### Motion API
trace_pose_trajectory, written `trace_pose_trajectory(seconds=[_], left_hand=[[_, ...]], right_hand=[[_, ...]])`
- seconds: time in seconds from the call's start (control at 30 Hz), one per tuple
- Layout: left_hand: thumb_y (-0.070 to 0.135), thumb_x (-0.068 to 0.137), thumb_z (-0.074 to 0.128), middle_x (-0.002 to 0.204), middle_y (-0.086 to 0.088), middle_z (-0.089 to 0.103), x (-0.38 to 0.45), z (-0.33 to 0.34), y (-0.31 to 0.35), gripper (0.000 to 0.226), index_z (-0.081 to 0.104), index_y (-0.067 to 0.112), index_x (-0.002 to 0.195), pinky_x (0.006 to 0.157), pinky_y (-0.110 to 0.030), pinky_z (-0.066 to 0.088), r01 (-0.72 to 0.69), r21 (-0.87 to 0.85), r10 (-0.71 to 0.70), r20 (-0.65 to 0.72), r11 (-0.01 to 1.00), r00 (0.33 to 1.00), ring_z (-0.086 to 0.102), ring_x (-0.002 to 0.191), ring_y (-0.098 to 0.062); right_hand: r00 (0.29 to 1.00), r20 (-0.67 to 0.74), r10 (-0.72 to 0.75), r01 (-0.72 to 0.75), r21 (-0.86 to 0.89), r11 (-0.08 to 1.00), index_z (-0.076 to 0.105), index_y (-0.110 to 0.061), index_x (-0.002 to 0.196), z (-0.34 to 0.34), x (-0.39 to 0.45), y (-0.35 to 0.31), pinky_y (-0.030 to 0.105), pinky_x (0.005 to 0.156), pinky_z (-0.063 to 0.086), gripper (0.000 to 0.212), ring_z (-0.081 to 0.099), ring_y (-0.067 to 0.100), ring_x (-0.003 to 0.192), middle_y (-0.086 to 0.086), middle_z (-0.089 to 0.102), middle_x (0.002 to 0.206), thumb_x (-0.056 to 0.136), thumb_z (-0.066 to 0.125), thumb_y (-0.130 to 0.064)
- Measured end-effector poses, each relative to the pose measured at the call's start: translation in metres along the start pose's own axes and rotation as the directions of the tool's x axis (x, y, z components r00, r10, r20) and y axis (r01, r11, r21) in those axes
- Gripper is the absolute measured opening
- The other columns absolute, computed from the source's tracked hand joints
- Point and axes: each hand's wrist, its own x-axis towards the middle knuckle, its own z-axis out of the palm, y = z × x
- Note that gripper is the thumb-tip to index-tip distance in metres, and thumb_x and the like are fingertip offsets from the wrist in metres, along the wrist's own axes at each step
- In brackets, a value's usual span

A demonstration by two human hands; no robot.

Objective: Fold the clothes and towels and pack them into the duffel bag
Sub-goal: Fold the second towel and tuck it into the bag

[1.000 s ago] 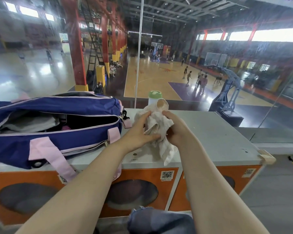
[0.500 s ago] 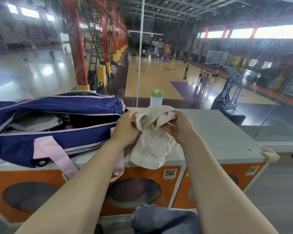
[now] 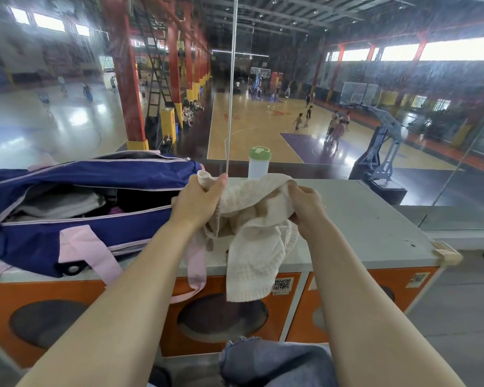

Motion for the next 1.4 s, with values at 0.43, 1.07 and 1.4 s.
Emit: trace_pose_trajectory(seconds=[0.43, 1.07, 1.4], left_hand=[[0.014, 0.088, 0.050, 0.087, 0.000, 0.064, 0.001, -0.028, -0.017, 0.014, 0.064, 0.017, 0.090, 0.064, -0.032, 0.038, -0.110, 0.166, 0.087, 0.140, 0.980, 0.986, 0.057, 0.084, -0.021], [0.018, 0.091, 0.040, 0.087, -0.006, 0.053, -0.002, -0.029, -0.031, 0.013, 0.051, 0.012, 0.091, 0.064, -0.033, 0.033, 0.105, 0.215, -0.124, 0.073, 0.971, 0.990, 0.054, 0.085, -0.030], [0.032, 0.087, 0.062, 0.091, 0.000, 0.066, -0.002, -0.032, -0.029, 0.015, 0.065, 0.018, 0.092, 0.073, -0.035, 0.045, 0.057, -0.062, -0.058, -0.023, 0.996, 0.998, 0.059, 0.088, -0.022]], right_hand=[[0.891, 0.083, -0.446, 0.421, -0.513, 0.748, 0.045, -0.022, 0.116, 0.026, -0.029, 0.000, 0.020, 0.059, 0.035, 0.042, 0.052, 0.017, 0.093, -0.003, 0.051, 0.111, 0.080, 0.060, -0.006], [0.565, 0.796, 0.218, 0.730, -0.605, 0.318, 0.053, -0.036, 0.135, 0.050, -0.043, 0.049, 0.037, 0.116, 0.028, 0.071, 0.029, 0.016, 0.141, -0.007, 0.038, 0.149, 0.075, 0.053, 0.002], [0.685, 0.728, 0.041, 0.701, -0.673, 0.234, 0.054, -0.027, 0.072, 0.044, -0.039, 0.038, 0.025, 0.068, 0.044, 0.014, 0.053, 0.013, 0.079, -0.007, 0.056, 0.080, 0.083, 0.061, -0.031]])
